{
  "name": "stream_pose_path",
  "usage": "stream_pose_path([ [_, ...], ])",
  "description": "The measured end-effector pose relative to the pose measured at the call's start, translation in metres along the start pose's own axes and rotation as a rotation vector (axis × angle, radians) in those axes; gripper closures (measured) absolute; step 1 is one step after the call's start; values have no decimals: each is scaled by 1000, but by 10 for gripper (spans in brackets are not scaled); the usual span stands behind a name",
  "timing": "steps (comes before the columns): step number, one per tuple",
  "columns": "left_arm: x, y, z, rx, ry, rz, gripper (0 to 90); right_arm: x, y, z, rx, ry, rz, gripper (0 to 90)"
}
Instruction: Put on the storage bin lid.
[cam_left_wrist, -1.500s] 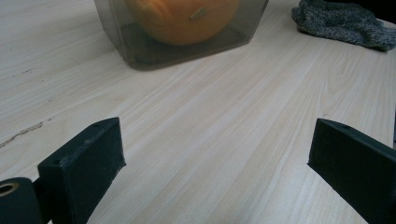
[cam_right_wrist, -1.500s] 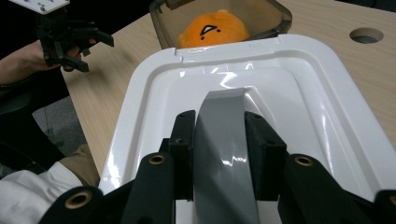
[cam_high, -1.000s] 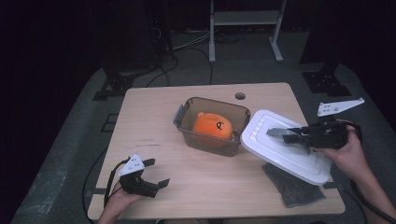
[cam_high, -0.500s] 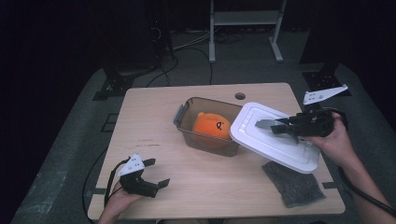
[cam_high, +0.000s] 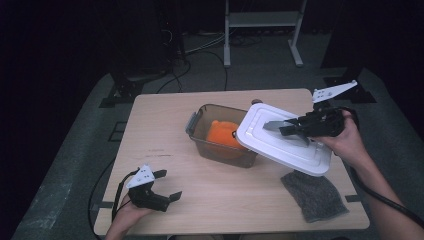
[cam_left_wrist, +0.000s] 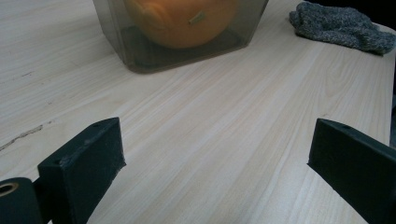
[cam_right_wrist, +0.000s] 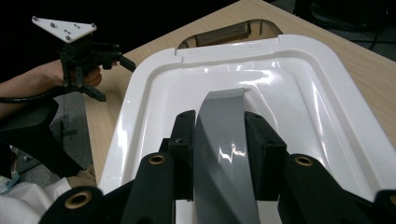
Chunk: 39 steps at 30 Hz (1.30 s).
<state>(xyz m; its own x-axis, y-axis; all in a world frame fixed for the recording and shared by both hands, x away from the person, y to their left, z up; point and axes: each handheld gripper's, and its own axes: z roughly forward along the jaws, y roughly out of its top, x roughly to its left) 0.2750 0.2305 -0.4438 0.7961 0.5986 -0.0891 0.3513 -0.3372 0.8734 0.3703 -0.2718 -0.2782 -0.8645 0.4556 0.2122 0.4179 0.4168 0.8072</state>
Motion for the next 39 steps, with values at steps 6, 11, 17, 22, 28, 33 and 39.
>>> stream_pose_path([
  [6, 0, 0, 1, -2, -1, 3, 27, -2, 10, 9, 2, 12, -13, 659],
  [11, 0, 0, 0, -2, -2, 2, 27, -5, 19, 14, 0, 18, -21, 659],
  [17, 1, 0, 0, -3, -2, 1, 26, -9, 26, 22, 2, 30, -25, 659],
  [22, 0, 0, 1, -3, -3, 3, 27, -12, 30, 30, 5, 39, -32, 659],
  [28, 1, 0, 1, -1, -4, 6, 27, -14, 36, 38, 10, 48, -37, 659],
  [33, 1, 0, 1, 0, -5, 6, 27, -16, 43, 44, 10, 53, -48, 659],
  [39, 1, 0, 1, -1, -4, 5, 27, -17, 47, 54, 11, 63, -57, 659],
])
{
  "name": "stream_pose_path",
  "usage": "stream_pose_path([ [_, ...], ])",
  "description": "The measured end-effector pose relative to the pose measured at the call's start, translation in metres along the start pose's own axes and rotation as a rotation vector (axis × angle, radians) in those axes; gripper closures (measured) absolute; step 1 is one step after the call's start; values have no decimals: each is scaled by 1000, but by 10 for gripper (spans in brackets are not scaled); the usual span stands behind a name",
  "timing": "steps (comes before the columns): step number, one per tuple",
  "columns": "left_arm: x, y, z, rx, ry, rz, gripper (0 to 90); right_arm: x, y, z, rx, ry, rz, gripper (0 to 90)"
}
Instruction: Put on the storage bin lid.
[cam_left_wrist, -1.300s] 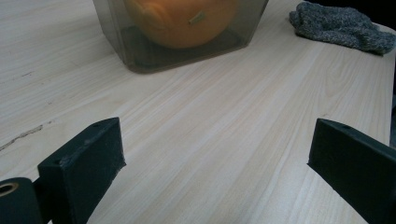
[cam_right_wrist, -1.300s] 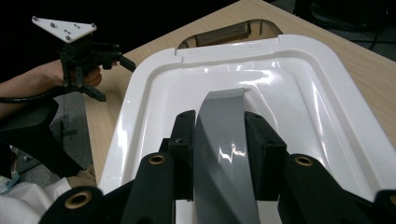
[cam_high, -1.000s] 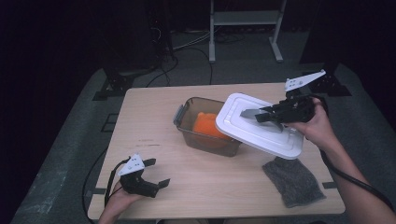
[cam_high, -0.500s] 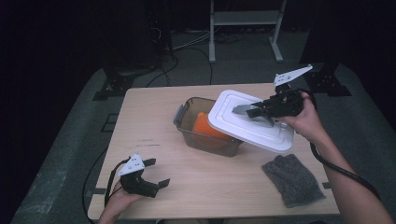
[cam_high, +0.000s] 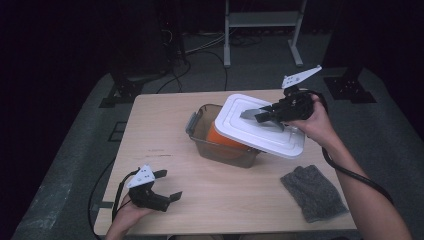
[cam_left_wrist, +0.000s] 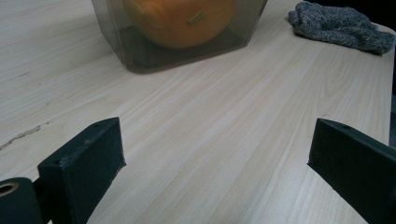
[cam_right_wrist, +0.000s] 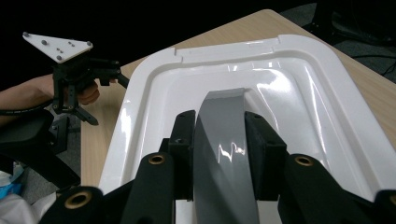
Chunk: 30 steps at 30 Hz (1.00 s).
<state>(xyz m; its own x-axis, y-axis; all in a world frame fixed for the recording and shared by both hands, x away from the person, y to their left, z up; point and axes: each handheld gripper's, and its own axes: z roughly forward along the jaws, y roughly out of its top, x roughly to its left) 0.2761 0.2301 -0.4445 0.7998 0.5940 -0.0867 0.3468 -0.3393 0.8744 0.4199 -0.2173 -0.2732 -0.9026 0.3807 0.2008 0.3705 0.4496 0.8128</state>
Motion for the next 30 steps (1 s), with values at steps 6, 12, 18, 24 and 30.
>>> stream_pose_path([
  [6, 0, 0, 0, 1, -1, 1, 27, -5, 3, 15, 9, 20, -3, 659],
  [12, 0, 0, 0, 0, -3, -2, 27, -10, 4, 31, 20, 37, -2, 659],
  [18, 0, 0, 0, -1, -4, -2, 27, -13, 7, 45, 36, 46, -9, 659],
  [24, 0, 0, -1, -3, -4, -3, 27, -15, 12, 56, 45, 58, -16, 658],
  [30, 0, 0, 0, -4, -5, -4, 26, -17, 14, 66, 52, 66, -21, 658],
])
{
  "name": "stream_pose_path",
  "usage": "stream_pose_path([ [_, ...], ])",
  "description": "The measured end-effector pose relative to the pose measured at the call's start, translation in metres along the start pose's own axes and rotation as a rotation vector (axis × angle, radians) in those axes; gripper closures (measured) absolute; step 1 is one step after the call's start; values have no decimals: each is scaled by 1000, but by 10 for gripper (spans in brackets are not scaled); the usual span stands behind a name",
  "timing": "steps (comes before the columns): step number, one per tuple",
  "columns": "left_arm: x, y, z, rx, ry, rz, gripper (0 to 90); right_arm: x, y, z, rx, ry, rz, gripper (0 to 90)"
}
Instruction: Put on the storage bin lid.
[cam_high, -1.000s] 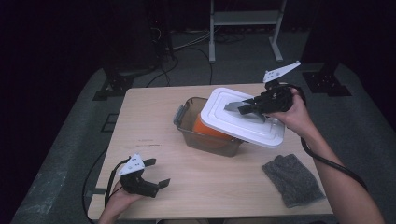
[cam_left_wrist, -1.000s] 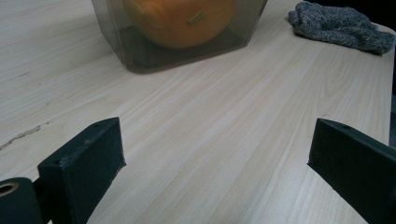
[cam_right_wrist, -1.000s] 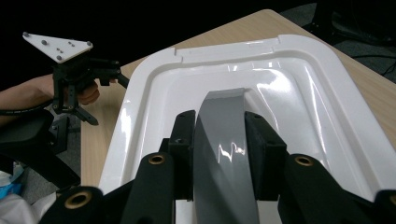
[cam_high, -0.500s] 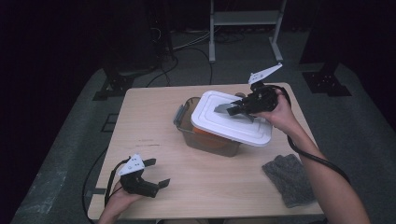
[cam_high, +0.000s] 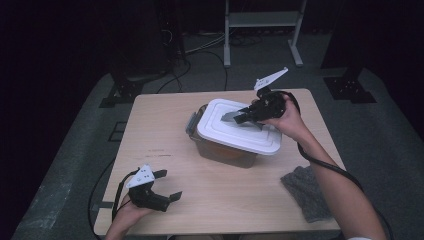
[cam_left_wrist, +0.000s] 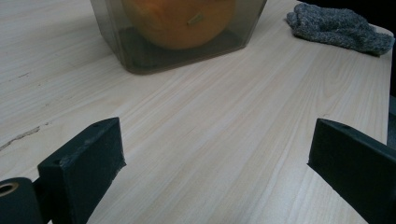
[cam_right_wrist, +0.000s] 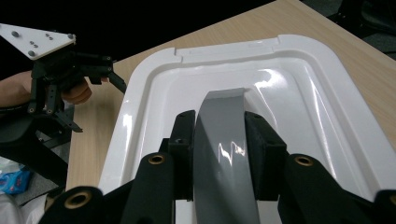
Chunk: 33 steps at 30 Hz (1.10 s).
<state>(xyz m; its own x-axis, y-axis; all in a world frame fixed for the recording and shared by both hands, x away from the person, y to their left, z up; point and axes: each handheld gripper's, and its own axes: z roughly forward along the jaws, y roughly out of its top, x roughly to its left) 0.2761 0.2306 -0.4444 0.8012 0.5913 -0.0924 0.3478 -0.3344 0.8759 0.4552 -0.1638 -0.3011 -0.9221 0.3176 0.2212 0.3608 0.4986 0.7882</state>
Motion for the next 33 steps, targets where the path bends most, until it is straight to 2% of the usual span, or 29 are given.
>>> stream_pose_path([
  [21, 0, 0, 0, -5, -5, -4, 27, -11, 6, 35, 32, 16, -7, 658],
  [33, 1, 0, -1, -7, -7, -9, 27, -18, 7, 45, 44, 5, -9, 658],
])
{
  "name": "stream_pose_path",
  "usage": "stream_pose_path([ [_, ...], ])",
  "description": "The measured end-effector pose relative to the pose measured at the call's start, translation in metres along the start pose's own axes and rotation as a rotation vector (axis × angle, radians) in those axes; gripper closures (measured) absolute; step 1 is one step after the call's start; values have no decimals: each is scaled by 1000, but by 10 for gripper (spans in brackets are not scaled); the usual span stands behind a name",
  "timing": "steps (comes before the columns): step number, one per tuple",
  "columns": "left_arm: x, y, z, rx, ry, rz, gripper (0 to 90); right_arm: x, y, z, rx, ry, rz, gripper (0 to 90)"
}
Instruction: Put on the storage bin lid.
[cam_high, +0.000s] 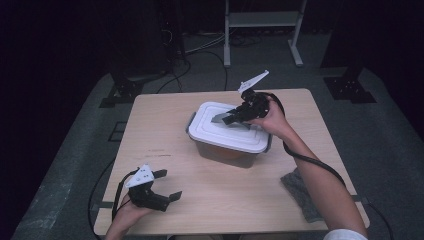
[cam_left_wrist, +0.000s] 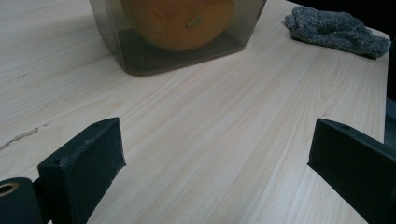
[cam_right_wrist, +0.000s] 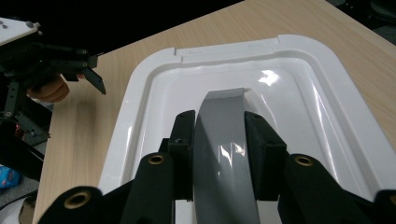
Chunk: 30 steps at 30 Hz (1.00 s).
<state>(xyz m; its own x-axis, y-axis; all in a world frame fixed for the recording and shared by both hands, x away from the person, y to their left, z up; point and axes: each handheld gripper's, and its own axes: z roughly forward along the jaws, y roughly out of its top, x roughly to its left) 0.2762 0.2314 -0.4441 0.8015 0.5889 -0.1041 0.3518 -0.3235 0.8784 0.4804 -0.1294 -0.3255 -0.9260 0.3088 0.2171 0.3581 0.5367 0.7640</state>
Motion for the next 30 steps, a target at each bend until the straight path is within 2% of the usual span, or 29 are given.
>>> stream_pose_path([
  [13, 0, 0, 0, 2, 0, 1, 27, -5, -3, 9, 8, -2, -3, 657],
  [23, 0, 0, -1, 3, 2, -4, 27, -7, -5, 12, -2, 23, 0, 654],
  [30, 0, -1, -1, 3, 2, -5, 27, -6, -6, 13, 12, 28, -5, 653],
])
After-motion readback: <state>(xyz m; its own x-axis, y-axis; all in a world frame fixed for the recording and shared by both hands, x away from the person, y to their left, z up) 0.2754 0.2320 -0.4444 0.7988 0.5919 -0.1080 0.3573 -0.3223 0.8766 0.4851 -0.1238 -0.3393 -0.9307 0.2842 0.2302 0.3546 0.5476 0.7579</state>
